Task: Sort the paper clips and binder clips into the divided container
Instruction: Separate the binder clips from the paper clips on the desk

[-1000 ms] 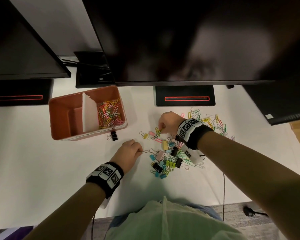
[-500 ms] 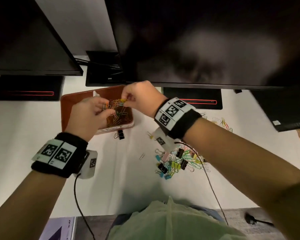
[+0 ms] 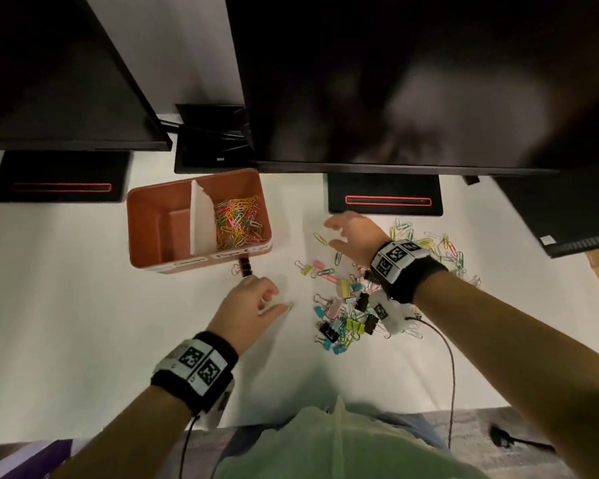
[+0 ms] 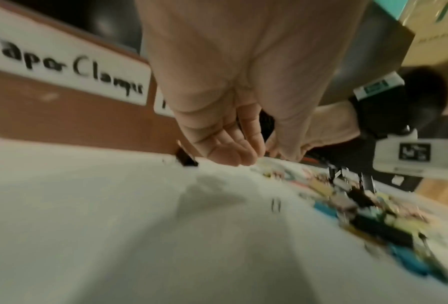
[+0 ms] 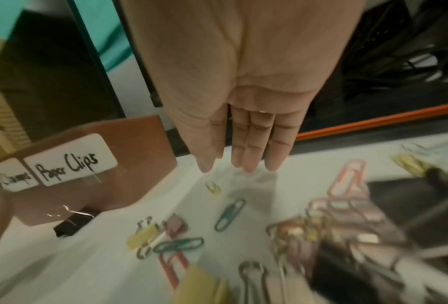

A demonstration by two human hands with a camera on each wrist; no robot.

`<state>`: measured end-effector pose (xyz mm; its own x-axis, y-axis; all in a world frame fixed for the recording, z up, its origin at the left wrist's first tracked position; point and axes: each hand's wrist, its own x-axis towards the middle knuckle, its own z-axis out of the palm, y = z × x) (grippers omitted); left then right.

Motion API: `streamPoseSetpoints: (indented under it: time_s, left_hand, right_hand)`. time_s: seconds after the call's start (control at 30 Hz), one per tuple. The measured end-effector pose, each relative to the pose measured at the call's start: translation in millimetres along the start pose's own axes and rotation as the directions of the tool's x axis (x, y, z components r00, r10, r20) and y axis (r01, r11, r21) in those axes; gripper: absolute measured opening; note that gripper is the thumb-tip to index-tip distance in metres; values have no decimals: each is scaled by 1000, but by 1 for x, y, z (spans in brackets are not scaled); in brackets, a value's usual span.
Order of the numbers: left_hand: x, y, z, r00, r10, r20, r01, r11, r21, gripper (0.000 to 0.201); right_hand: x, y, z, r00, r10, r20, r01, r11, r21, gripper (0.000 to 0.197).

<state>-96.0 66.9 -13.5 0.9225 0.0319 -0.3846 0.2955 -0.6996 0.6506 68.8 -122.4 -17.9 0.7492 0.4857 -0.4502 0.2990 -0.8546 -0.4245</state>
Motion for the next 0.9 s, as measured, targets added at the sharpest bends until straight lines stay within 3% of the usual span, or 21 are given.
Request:
streamPoseSetpoints:
  time_s: [0.17, 0.3, 0.37, 0.5, 0.63, 0.77, 0.9]
  left_hand:
    - [17, -8, 36, 994, -95, 46, 93, 995, 40, 30]
    - [24, -16, 42, 998, -63, 19, 62, 996, 64, 9]
    - [26, -20, 42, 999, -41, 15, 40, 997, 62, 2]
    - [24, -21, 41, 998, 7, 64, -16, 991, 133, 4]
    - [24, -15, 35, 989, 99, 113, -111, 989, 102, 5]
    - [40, 11, 36, 977, 181, 118, -188, 980, 57, 24]
    - [63, 38, 45, 973, 170, 153, -188, 976, 107, 42]
  right_hand:
    - [20, -4, 15, 998, 59, 7, -58, 998, -23, 38]
    - [32, -9, 23, 995, 99, 5, -99, 994, 44, 16]
    - [31, -9, 23, 995, 91, 29, -92, 995, 44, 14]
    - [12, 2, 12, 998, 27, 55, -29, 999, 25, 12]
    - [-13, 21, 10, 988, -123, 98, 130, 989, -67, 5]
    - [-21, 21, 16, 973, -164, 165, 181, 979, -93, 8]
    - [-18, 17, 15, 971, -163, 173, 184, 976, -116, 17]
